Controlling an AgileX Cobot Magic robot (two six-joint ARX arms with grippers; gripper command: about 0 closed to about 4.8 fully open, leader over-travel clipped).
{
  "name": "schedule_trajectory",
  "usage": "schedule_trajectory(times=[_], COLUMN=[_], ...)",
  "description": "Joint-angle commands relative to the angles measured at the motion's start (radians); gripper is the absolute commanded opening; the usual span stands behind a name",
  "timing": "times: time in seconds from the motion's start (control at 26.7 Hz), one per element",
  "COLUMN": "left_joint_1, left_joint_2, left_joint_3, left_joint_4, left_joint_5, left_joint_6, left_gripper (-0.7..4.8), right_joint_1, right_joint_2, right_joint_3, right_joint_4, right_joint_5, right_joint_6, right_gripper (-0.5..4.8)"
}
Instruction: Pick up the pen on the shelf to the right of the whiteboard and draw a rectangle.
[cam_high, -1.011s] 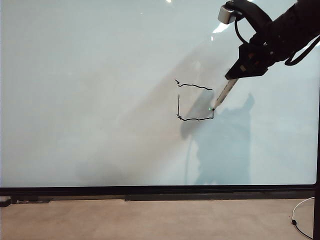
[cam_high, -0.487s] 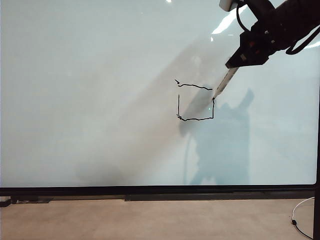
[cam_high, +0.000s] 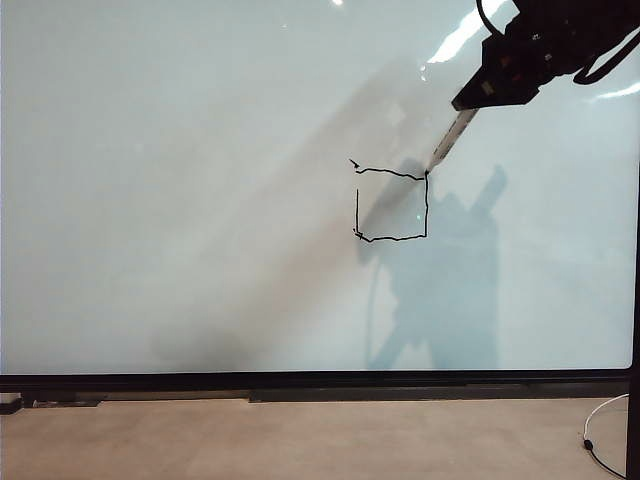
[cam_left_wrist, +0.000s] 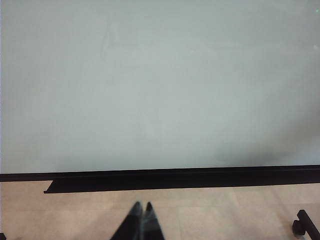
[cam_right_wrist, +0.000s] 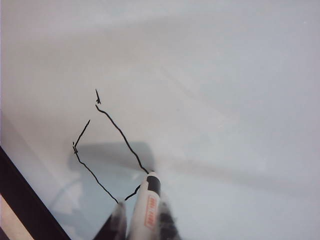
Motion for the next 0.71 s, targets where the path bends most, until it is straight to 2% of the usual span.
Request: schedule_trajectory(times=[0.04,0.22,0.37,0.56,0.71], left_joint_1=[0.0,0.0,0.0,0.0,0.0], left_joint_2=[0.0,0.0,0.0,0.0,0.0], left_joint_3=[0.002,0.002,0.002,0.002,0.002], left_joint_4=[0.009,0.009,0.009,0.009,0.009], left_joint_5=[0.0,0.0,0.0,0.0,0.0], left_joint_6=[0.001,0.001,0.001,0.001,0.001], left_gripper=[-0.04,-0.04,-0.04,-0.04,-0.04], right_joint_1=[0.0,0.023,0.079,0.084,0.08], right_joint_2=[-0.008,-0.032,-0.129,-0.304,-0.442], right_joint_3=[0.007,0.005,-0.024,-0.105,-0.169], right_joint_4=[0.033,-0.045,-0.122,-0.132,-0.185], right_joint_5=[0.006,0.014,0.073,0.071,0.095], right_joint_6=[-0.004,-0.004,0.005,0.132,0.185], right_gripper=[-0.05,-0.05,-0.05,-0.05,-0.05])
